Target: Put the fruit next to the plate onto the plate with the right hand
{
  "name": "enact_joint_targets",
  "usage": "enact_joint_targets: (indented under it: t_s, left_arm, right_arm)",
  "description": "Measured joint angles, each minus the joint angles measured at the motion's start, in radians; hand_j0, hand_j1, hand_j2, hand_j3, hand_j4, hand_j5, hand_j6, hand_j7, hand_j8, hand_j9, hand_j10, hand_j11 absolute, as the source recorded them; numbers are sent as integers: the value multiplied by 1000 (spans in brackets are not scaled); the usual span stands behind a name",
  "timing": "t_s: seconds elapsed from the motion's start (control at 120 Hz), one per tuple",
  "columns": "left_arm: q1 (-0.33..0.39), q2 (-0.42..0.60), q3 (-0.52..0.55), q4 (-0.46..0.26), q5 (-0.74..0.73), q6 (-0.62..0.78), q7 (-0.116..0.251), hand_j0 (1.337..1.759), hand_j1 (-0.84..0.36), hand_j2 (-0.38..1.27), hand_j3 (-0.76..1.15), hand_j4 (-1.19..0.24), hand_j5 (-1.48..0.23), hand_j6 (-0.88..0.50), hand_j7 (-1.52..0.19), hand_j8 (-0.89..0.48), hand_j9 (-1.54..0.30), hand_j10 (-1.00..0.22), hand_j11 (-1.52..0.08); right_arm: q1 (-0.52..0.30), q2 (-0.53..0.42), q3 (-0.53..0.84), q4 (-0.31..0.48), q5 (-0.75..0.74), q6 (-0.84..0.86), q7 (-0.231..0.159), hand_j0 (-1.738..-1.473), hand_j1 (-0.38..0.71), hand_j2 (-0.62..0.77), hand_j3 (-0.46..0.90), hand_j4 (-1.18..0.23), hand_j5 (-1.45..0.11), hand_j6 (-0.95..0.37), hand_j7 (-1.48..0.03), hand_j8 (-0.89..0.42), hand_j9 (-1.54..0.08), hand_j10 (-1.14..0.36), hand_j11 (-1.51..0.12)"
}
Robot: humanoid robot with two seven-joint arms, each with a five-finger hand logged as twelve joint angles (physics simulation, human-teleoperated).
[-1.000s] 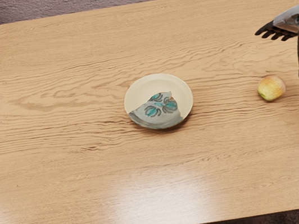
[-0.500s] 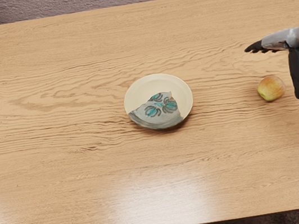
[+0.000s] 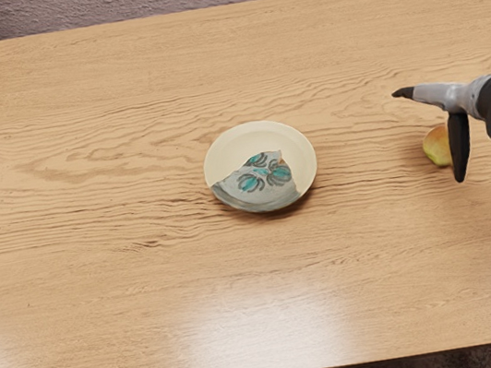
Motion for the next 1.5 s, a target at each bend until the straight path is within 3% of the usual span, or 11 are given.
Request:
enact_joint_targets:
  t_s: [0.192,0.775,1.025,1.5]
  left_arm:
    - [0,0,0,0,0,0,0,1658,339,2,0,-9,-11,-9,-11,-9,-11,-9,-11]
    - [0,0,0,0,0,0,0,1658,339,2,0,-9,-11,-9,-11,-9,-11,-9,-11]
    - [0,0,0,0,0,0,0,1658,339,2,0,-9,-11,-9,-11,-9,-11,-9,-11]
    - [0,0,0,0,0,0,0,1658,339,2,0,-9,-11,-9,-11,-9,-11,-9,-11]
  right_arm:
    - [-27,5,-3,-8,-25,-41,0,-1658,-347,1,0,-9,-4,-11,-3,-9,-4,-8,-4]
    - [-98,15,-7,-27,-135,-163,0,-1658,-154,-29,0,-172,-215,-175,-214,-173,-215,-170,-214]
    - [-114,74,-16,-76,-184,-197,0,-1658,-133,-33,0,-189,-238,-192,-237,-190,-238,-188,-238]
    - [-148,77,-27,-102,-215,-218,0,-1658,-127,-33,0,-194,-245,-197,-243,-195,-244,-193,-244]
